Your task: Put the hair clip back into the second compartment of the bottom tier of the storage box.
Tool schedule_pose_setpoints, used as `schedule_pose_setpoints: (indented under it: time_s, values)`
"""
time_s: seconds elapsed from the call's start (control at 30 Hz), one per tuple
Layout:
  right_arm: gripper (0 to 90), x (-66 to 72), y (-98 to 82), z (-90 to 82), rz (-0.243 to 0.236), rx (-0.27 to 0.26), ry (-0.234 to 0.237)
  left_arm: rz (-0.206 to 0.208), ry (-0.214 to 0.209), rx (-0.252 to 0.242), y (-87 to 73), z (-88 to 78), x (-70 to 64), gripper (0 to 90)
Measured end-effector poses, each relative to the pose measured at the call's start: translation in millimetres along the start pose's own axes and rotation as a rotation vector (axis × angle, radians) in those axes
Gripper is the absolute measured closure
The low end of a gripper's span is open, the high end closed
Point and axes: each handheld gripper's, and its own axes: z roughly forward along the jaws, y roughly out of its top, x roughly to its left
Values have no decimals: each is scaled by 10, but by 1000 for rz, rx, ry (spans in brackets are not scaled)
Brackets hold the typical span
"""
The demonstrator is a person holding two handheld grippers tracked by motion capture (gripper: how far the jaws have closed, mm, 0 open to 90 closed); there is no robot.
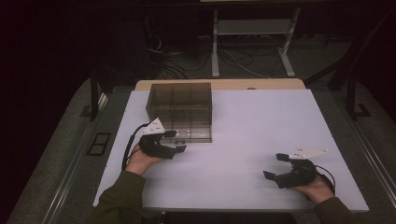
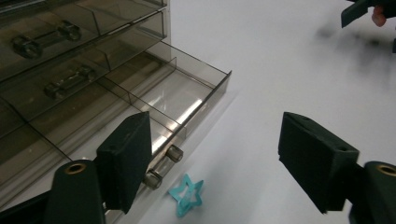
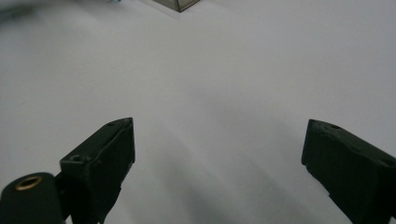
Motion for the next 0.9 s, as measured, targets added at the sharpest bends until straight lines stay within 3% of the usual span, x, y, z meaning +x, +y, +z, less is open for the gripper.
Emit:
schedule_pose_setpoints:
  time_s: [0.47,0.53,0.8,0.9]
  values:
    - [89,13,1,1,-5,-4,6,13,17,9,-53,39,44,434]
    - [89,13,1,4,-6,-3,6,30,23,15,-58,47,45,467]
    - [89,15,2,7,-9,-3,7,44,10,26,-76,49,45,608]
    - [89,16,2,5,-8,-3,6,41,8,35,-82,57,52,623]
